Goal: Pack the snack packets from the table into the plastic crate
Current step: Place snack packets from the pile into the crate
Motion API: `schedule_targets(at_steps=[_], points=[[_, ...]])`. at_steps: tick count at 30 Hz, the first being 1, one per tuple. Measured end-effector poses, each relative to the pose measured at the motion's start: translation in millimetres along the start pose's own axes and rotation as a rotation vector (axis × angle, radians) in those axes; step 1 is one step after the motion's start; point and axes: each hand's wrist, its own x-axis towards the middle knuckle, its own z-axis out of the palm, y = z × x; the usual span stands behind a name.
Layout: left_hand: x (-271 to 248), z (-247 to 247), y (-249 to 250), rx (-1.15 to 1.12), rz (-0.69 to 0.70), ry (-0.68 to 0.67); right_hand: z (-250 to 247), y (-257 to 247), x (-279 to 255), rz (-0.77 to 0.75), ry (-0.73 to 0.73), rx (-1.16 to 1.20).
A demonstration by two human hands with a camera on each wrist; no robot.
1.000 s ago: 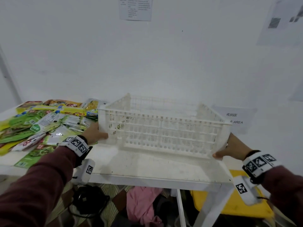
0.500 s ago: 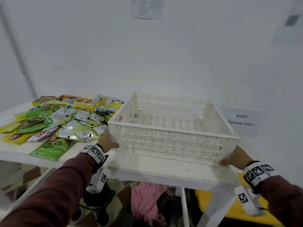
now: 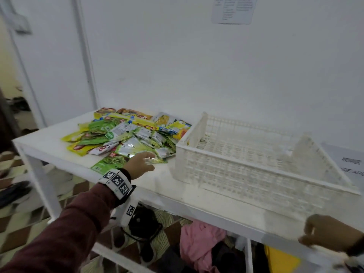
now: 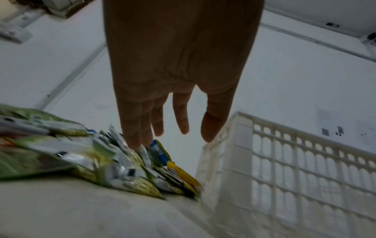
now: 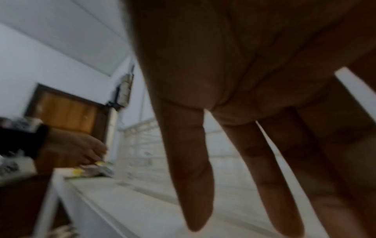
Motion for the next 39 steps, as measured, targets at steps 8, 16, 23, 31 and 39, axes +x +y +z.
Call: schedule_targets(at_steps=[8,16,23,31,39], points=[[10.8,-76.4,-59.1,0.074,-0.065,0.083,-45.8,-203.1,15.2,-0.608,0.050,0.057],[82.3,-137.9,-107.8,0.143,-0.043,0.065,-124.2,-393.3,78.1,-0.703,0.336,0.226],[140.2,-160.3,-127.3,0.278,0.005,-0.123,-178.0,-455.9,159.4,-0.373,0.451,0.221],[188.2,-147.3,-121.9,0.444,0.094,-0.331,-185.5,-447.4,201.0,-0.208,0.379,0.027],[237.6,-146.7,-114.2,0.505,0.119,-0.222,-244.9,-445.7,216.7,-0.266,0.323,-0.010]])
